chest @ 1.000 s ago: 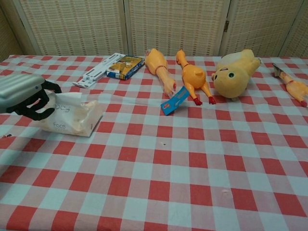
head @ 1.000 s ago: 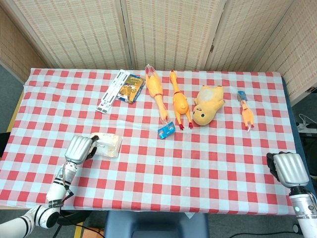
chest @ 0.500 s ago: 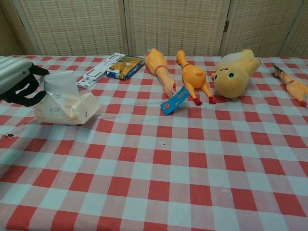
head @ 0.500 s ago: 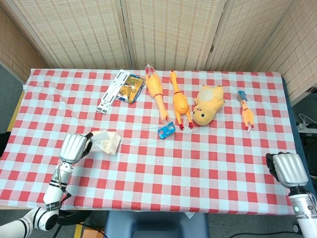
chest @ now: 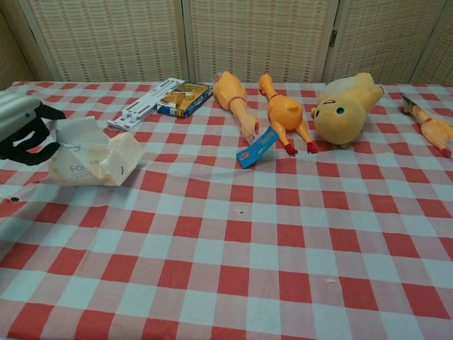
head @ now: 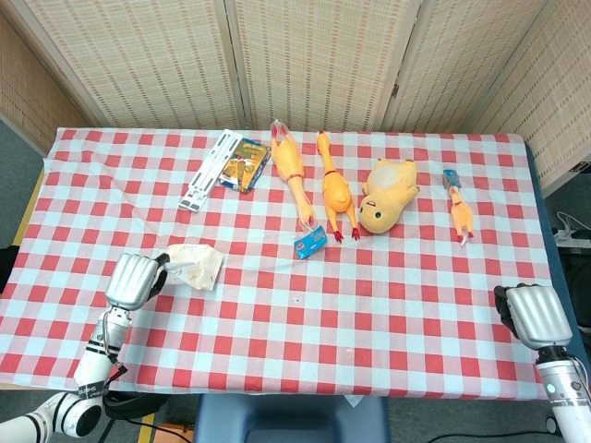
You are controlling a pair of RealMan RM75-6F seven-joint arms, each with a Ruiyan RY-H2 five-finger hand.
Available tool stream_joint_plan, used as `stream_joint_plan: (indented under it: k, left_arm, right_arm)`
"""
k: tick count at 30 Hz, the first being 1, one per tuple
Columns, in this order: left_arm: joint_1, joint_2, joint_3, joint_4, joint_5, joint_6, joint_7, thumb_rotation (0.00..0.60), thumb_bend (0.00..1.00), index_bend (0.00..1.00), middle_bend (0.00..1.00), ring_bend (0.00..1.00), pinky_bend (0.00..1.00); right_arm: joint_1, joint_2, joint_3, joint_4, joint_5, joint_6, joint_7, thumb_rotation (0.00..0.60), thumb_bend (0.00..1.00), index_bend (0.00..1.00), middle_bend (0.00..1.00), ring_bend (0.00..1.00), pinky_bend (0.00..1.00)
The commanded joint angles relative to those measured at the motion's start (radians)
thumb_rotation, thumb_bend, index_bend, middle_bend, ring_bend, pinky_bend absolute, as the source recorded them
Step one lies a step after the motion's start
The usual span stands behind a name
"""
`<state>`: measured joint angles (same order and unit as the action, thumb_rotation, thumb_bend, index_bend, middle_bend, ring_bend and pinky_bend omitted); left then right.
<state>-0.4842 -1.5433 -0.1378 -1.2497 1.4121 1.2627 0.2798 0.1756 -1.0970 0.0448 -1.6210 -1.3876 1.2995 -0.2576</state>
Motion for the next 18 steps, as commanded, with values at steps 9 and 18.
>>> stream_joint_plan:
  k: [9, 18]
  left_arm:
    - [-0.003, -0.015, 0.014, 0.004, -0.015, -0.031, 0.003, 0.6, 0.52, 0.47, 0.88, 0.89, 0.93]
    - [0.0, -0.029, 0.011, 0.013, -0.012, -0.016, -0.024, 0.6, 0.53, 0.62, 0.89, 0.9, 0.94]
  right_arm:
    - [0.0, 0.001, -0.002, -0.001, -0.001, -0.001, -0.003, 0.6, 0.92, 0.86, 0.73, 0.61, 0.65]
    - [0.0, 0.002, -0.002, -0.001, -0.002, 0.001, 0.002, 0.6, 0.92, 0.86, 0.73, 0.61, 0.65]
